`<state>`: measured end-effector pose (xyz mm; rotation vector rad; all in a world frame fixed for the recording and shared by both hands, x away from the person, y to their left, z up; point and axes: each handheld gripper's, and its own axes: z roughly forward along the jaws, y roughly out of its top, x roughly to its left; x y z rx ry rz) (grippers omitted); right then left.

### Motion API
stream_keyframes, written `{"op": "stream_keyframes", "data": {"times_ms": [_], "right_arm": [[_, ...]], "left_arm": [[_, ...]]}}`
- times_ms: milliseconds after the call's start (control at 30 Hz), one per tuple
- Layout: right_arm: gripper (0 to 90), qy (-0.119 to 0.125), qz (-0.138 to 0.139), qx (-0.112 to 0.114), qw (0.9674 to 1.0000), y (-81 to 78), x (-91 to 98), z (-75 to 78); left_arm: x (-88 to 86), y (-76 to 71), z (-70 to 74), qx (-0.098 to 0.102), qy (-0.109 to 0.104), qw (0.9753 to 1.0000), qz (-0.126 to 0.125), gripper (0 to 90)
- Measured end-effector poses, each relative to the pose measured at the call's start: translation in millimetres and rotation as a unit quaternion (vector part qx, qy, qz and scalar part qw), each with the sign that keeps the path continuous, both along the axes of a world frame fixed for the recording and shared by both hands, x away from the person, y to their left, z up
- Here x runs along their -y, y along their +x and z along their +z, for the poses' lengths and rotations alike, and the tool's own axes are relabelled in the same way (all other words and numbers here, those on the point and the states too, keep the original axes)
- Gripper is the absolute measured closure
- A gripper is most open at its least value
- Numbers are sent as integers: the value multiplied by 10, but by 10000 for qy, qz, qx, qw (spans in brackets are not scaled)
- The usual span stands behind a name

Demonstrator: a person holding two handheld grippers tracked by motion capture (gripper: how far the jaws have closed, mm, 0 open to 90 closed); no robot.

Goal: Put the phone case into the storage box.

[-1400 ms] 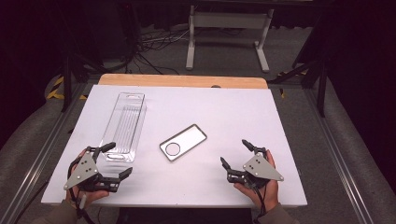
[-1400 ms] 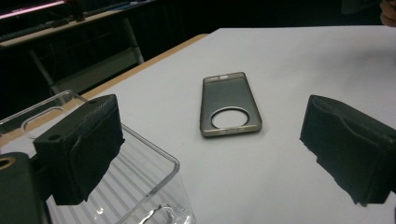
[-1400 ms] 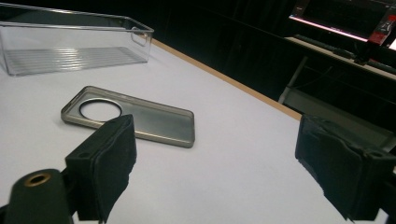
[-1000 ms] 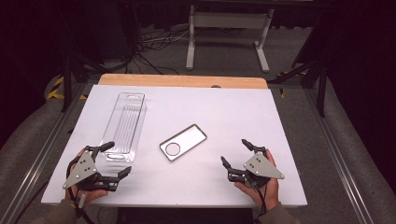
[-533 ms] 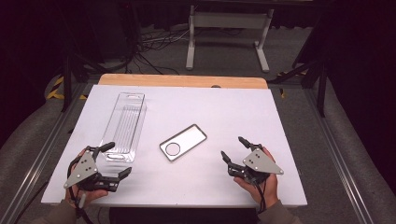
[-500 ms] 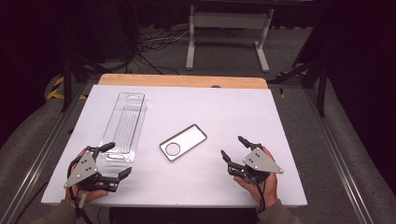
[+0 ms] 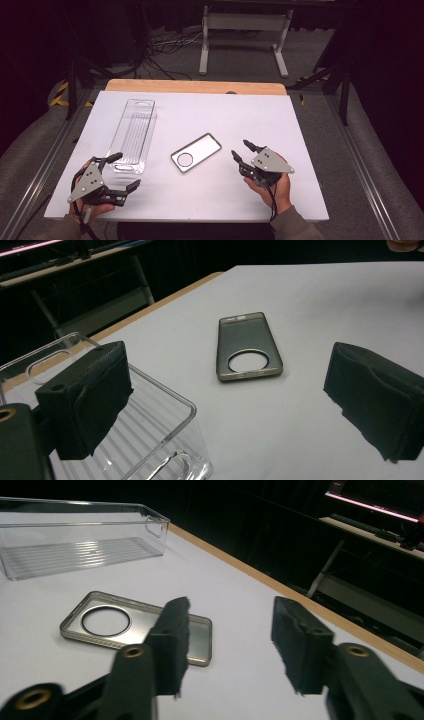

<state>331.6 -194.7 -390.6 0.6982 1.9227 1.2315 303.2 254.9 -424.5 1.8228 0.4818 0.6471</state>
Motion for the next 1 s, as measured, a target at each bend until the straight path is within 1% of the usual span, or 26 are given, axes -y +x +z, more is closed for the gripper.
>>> {"op": "stream_keyframes", "data": {"times_ms": [67,100,133,167,233,300,400,500,567,600,633,667,733,767,833,933,1000], "right_arm": [[634,-75,10,4,10000,37,-35,7],[689,-99,30,-12,9999,66,-56,12],[725,-135,67,-56,9999,94,-68,17],[775,-171,29,-64,9998,134,-85,26],[845,-121,90,-108,9998,187,-95,43],[897,-126,56,-146,9998,240,-121,58],[900,-125,51,-254,9996,328,-176,70],[900,-114,56,-326,9994,394,-220,67],[900,-126,108,-458,9988,499,-316,56],[900,-119,163,-490,9986,531,-348,56],[900,-119,163,-490,9986,531,-348,56],[900,-191,176,-538,9982,582,-421,60],[900,-192,192,-544,9982,600,-444,61],[900,-162,221,-576,9980,631,-482,63],[900,-176,266,-629,9975,691,-550,61],[900,-245,280,-708,9968,790,-635,44],[900,-341,266,-792,9959,890,-700,21]], "left_arm": [[5,4,-5,-11,-25,10000,-42,55],[0,8,-2,-10,27,10000,-66,54],[0,12,-3,-21,25,10000,-84,54],[0,13,-5,-29,19,10000,-75,54],[-1,14,-5,-35,12,10000,-76,54],[-2,13,-6,-40,0,10000,-77,54],[3,12,-10,-74,-22,10000,-62,54],[0,12,-7,-44,-3,10000,-55,54],[-3,13,-7,-49,-14,10000,-59,54],[-2,13,-8,-66,-20,10000,-59,54],[0,12,-11,-87,-43,9999,-53,54],[-3,14,-8,-63,-23,10000,-52,54],[-6,14,-7,-56,-16,10000,-55,54],[-6,14,-9,-68,-27,10000,-59,54],[-6,17,-11,-69,-27,10000,-58,54],[-9,17,-13,-92,-50,9999,-50,54],[-11,18,-13,-82,-40,9999,-52,55]]}}
